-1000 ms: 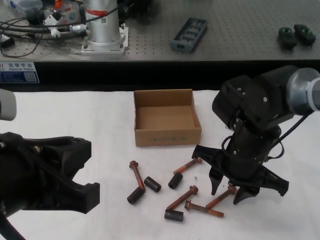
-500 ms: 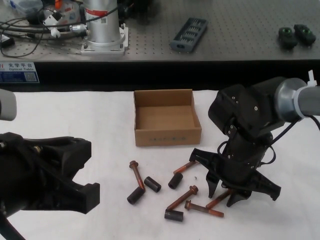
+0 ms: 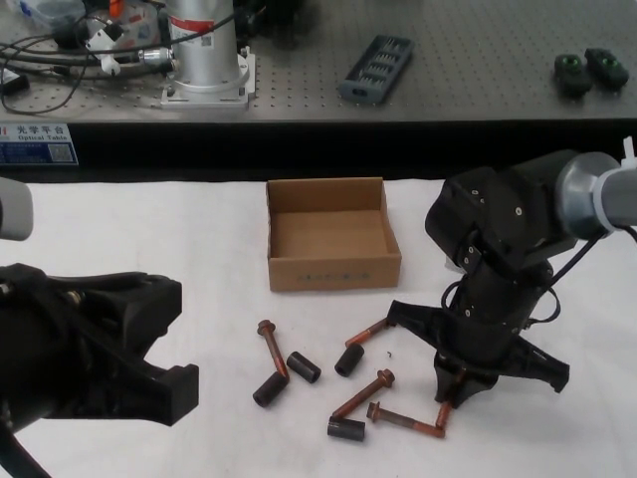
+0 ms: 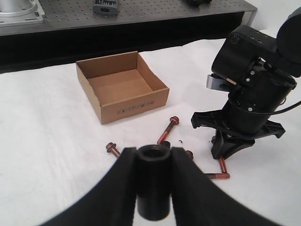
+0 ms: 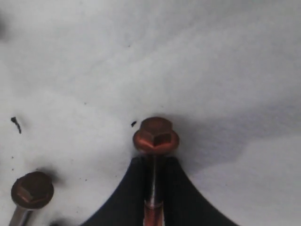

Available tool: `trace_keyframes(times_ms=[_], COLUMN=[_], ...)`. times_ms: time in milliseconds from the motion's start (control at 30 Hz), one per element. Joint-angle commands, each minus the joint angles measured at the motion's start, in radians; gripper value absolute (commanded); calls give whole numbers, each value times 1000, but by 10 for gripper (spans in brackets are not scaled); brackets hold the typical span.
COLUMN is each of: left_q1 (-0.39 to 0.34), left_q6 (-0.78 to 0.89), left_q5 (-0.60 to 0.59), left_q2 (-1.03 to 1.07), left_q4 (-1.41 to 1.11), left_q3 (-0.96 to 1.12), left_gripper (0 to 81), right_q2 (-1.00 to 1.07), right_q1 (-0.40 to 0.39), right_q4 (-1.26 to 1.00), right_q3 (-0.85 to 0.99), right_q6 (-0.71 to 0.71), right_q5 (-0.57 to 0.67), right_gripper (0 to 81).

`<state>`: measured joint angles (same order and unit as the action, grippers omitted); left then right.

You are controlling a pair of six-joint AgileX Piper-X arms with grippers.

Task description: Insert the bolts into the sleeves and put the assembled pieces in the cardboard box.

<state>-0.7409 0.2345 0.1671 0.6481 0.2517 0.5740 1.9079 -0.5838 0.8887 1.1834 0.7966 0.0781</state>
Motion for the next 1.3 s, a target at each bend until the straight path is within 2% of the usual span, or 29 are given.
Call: trace_keyframes(times_ms=[0,133,267,367,600,767,900,1100,1200,1267], left_q1=[2,2,2,2,2,2,2,-1,-1,-1], left_q6=[-12,-12,-12,-12,-81,-130,-224,-210,-206,-146], left_q5=[4,-13,-123,-174,-183,-270,-395,-548,-611,-637], left_q2=[-7,-5,14,45,138,202,256,316,320,320], left_q4=[-6,-6,-6,-6,-52,-200,-380,-495,-545,-650], left_q3=[6,6,6,6,6,6,6,6,-24,-67], left_gripper=[6,6,6,6,6,6,6,6,6,6], right_q2=[-9,-76,-175,-267,-470,-607,-764,-1035,-1165,-1224], right_q1=[11,11,11,11,-18,-65,-113,-171,-175,-175], right_q4=[-36,-100,-170,-223,-280,-338,-483,-632,-656,-704], right_q3=[8,8,6,6,3,-28,-162,-397,-479,-533], right_q6=[-87,-283,-426,-484,-680,-704,-702,-708,-708,-716], right_q5=[-63,-135,-178,-182,-141,-101,-78,-52,33,103], right_gripper=[28,28,28,28,28,28,28,28,28,28])
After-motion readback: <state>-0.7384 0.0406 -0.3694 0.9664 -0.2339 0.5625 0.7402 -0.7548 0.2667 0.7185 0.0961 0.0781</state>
